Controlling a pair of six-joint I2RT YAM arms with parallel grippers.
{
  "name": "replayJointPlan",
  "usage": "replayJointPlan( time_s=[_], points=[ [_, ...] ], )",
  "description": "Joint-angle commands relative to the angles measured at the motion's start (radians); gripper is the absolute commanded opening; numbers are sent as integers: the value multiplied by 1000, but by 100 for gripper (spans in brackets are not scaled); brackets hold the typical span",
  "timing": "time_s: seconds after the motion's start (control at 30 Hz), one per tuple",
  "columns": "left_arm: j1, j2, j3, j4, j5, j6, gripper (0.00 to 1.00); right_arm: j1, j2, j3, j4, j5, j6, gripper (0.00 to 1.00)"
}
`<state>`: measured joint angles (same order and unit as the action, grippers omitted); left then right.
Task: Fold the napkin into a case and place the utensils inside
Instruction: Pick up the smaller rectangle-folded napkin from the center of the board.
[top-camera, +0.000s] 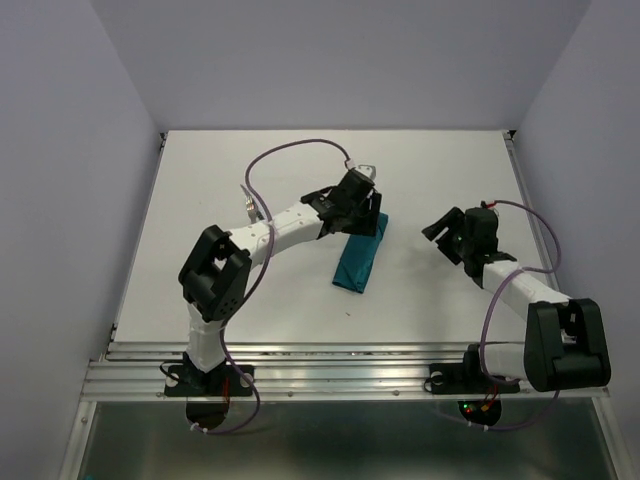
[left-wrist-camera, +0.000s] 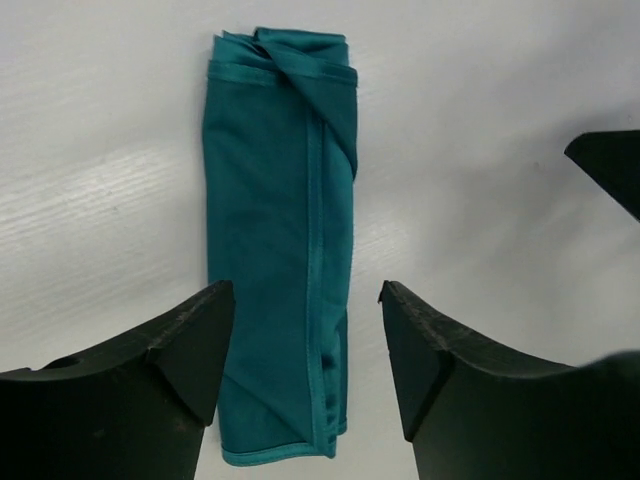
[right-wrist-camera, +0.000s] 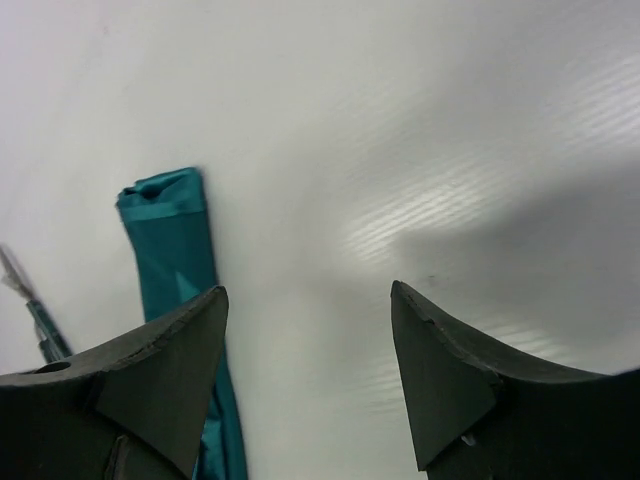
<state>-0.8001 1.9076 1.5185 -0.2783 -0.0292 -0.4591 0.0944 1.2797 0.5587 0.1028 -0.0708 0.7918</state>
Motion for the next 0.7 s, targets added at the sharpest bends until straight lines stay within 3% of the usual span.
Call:
replayJointPlan(
  time_s=[0.0,0.5,0.67],
  points=[
    [-77,-48,-9,-36,-118,13,74,-54,-32,-23,-77,2,-66,72],
    [-200,134,109,-98,-296,45,76,-73,-28,-20,-77,-21,-74,73],
    [-212,183,140,-113,-336,43,69,-73,-25,-26,-75,-27,-77,73]
  ],
)
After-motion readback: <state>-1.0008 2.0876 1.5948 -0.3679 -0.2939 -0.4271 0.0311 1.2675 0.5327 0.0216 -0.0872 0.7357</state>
